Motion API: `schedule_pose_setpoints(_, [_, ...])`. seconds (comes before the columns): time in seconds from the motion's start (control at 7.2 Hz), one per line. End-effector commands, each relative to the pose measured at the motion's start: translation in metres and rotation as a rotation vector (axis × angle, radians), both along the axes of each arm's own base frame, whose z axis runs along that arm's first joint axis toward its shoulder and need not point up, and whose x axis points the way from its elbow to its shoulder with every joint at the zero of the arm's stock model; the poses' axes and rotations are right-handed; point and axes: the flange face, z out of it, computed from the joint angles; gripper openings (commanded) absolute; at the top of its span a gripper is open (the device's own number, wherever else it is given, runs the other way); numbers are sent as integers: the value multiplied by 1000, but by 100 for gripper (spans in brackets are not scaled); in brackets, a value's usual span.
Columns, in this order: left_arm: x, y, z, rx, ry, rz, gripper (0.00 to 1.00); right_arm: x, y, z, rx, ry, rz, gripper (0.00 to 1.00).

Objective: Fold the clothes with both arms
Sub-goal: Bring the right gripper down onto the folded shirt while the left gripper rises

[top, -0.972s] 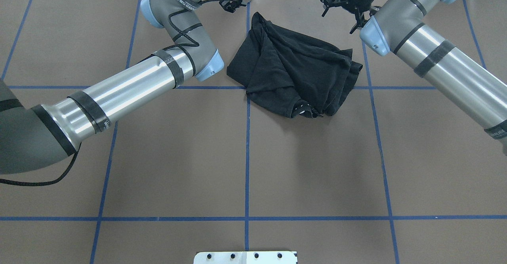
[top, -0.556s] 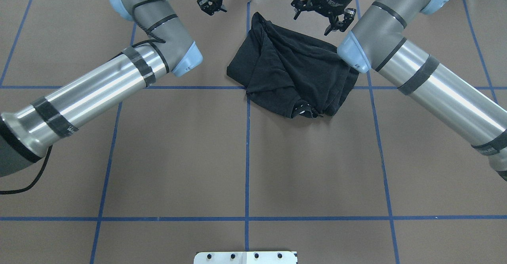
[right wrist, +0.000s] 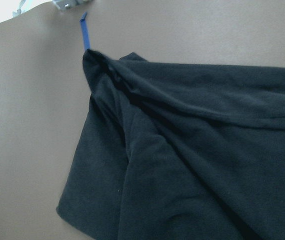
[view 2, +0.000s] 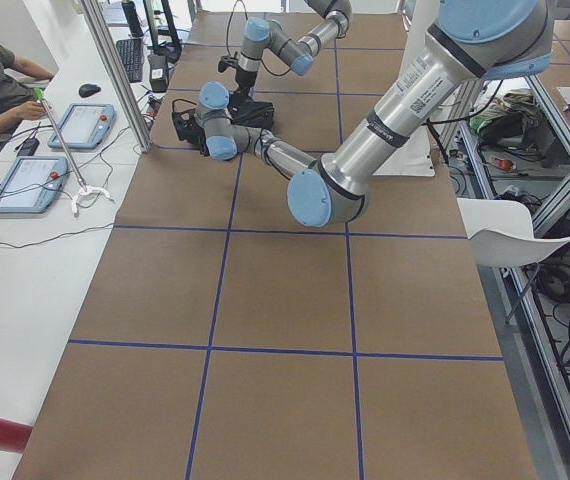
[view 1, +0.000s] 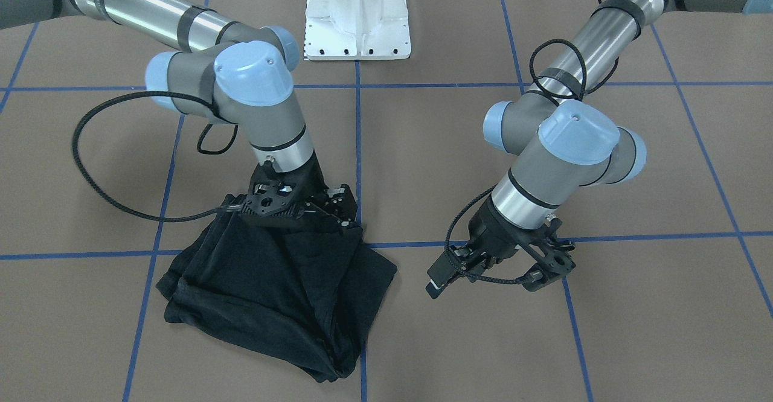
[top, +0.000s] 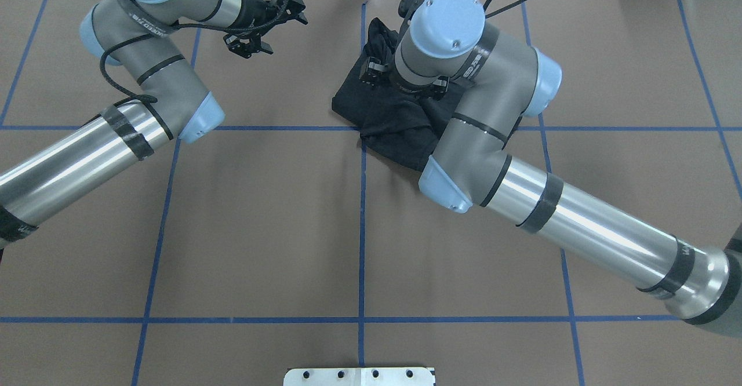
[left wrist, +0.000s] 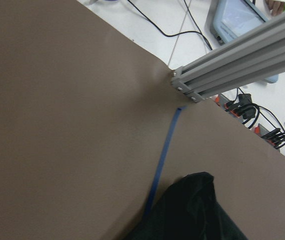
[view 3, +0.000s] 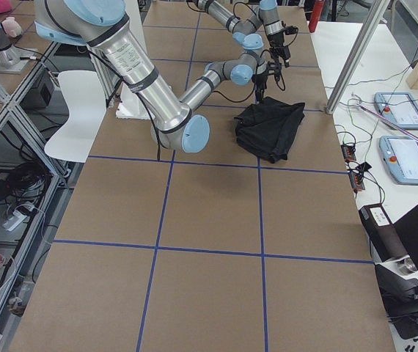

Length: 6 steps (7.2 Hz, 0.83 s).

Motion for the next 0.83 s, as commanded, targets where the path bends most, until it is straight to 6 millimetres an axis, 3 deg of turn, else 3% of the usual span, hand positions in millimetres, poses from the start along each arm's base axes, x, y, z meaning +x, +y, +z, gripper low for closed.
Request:
schedule_pose_setpoints(0.0, [-9, 11, 28, 14, -27, 11, 100, -59, 51, -6, 137, 137, -21, 91])
schedule_pose_setpoints(0.14, [-10, 10, 28, 15, -27, 8, 100, -78, 69, -4, 204, 208, -22, 87])
schedule_pose_setpoints(0.28, [-9, 10, 28, 15, -27, 10, 100, -95, 67, -6, 276, 276, -46, 87])
schedule_pose_setpoints(0.56, [-8, 11, 27, 16, -27, 10, 100, -128, 47, -10, 328, 382, -97, 85])
schedule_pose_setpoints(0.69, [-9, 10, 28, 15, -28, 8, 100, -133, 43, -1, 341, 420, -109, 82])
